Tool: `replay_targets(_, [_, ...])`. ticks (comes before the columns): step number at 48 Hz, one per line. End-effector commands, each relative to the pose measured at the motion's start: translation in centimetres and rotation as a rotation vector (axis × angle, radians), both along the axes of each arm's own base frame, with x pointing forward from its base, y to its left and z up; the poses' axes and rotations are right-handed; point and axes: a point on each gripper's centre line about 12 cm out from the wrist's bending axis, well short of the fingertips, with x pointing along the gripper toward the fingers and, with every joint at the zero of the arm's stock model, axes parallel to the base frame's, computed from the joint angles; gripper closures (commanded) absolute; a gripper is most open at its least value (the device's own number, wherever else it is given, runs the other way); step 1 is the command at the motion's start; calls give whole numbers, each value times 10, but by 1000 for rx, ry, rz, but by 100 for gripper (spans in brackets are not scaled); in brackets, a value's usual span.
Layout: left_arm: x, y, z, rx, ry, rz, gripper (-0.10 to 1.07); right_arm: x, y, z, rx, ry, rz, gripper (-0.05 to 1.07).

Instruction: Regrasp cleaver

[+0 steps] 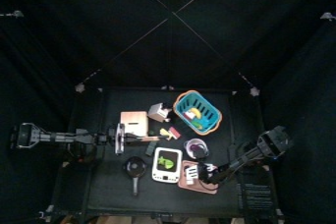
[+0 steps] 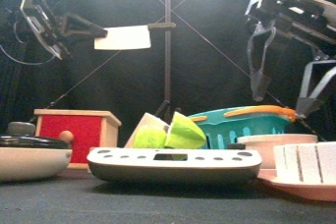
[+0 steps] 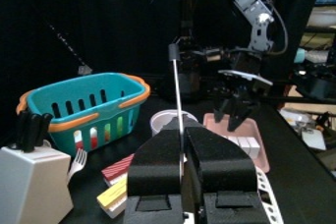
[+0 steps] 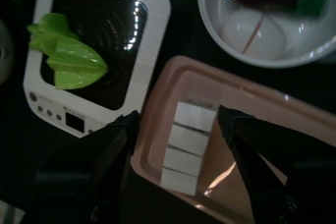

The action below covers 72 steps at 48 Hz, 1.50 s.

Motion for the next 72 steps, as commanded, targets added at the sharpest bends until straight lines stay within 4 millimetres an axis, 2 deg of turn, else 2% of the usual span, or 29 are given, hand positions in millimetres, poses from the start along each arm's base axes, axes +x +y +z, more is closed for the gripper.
replay_targets(1, [11,-2,9,22,-5,-18,69,-5,-9,27,-70,-62,111,7])
replay_targets(10, [34,-18,9,64,49,-102,69,-19,-26,56,-239,-107,311,7])
replay_targets(20, [63,-33,-7,62,125,-162,69,-41,-44,103,-407,-241,446,7])
replay_targets(25, [75,-37,-11,57,143,-175,69,-53,-52,116,-492,-292,495,7])
replay_targets(31, [91,-43,-11,51,143,-190,69,-64,-58,115,-560,-332,562,7])
replay_targets(35, [102,-46,-9,53,137,-200,69,-66,-55,113,-567,-365,621,7])
replay_targets(49, [136,-54,-13,49,142,-219,69,-67,-49,93,-437,-387,706,8])
replay_targets(56, [149,-57,-18,49,149,-224,69,-70,-48,86,-428,-364,731,8])
replay_targets(67, [156,-57,-20,33,147,-216,69,-72,-43,82,-428,-329,791,8])
replay_targets(72, [157,-55,-23,7,149,-198,69,-73,-42,82,-335,-323,748,8])
